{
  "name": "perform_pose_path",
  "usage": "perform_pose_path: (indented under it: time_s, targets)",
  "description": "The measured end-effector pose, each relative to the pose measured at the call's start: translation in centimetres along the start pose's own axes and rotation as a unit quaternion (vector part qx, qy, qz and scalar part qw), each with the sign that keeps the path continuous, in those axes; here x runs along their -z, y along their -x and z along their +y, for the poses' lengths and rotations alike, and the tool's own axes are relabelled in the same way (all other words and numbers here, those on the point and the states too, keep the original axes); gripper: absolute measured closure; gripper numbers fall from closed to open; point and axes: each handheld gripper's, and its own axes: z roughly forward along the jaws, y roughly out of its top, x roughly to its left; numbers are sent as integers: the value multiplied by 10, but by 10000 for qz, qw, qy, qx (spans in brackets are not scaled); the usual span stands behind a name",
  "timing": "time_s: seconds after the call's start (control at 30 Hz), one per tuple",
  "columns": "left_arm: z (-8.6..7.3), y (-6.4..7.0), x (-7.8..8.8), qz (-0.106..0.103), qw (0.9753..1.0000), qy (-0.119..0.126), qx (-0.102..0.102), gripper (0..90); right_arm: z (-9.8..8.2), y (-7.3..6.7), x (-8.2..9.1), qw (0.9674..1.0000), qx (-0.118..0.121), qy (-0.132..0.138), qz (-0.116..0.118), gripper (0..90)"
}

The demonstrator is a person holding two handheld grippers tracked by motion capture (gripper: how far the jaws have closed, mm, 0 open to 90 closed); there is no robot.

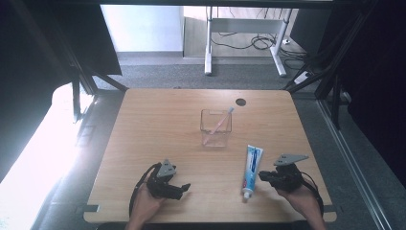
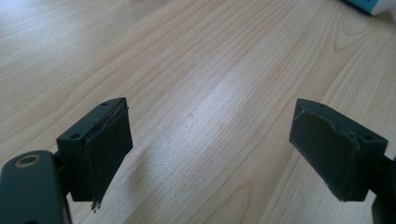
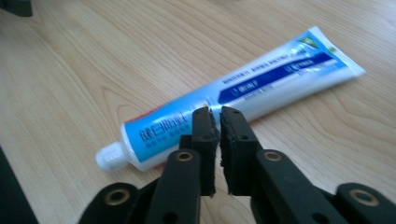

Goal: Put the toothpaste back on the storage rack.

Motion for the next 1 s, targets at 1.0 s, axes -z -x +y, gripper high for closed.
perform_pose_path:
  time_s: [1.0]
  targets:
    - [-1,0,-1,2,10000,-54,-76,131,22,-26,-50,9976,361,-428,419,900]
